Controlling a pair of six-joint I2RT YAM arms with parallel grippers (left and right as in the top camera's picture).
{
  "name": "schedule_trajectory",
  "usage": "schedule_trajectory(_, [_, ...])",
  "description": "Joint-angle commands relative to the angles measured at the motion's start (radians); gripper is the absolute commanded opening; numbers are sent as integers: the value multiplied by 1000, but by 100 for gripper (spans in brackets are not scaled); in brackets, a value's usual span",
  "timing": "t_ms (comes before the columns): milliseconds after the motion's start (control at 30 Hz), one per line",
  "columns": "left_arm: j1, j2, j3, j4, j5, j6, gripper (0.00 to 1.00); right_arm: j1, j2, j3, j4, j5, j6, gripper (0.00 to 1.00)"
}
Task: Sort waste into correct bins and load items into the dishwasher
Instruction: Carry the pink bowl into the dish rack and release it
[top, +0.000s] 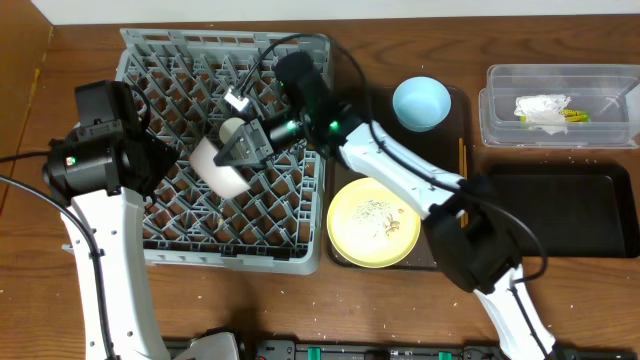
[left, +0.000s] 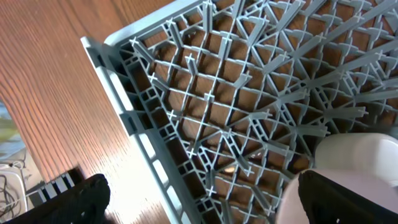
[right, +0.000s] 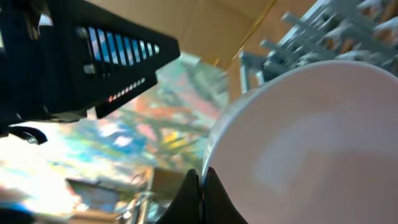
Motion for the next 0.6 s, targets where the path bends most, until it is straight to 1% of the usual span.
schedule_trajectory(0, [5, -2, 17, -3, -3, -13, 98, 34, 29, 0, 51, -111, 169, 1])
schedule_trajectory(167, [5, -2, 17, -3, -3, -13, 98, 69, 48, 0, 78, -114, 232, 1])
schedule_trajectory(267, [5, -2, 17, -3, -3, -13, 98, 83, 48, 0, 157, -129, 351, 1])
schedule_trajectory(333, [5, -2, 17, -3, -3, -13, 98, 90, 48, 0, 167, -124, 395, 1])
schedule_trajectory(567, [5, -2, 17, -3, -3, -13, 98, 94, 86, 0, 167, -69, 365, 1])
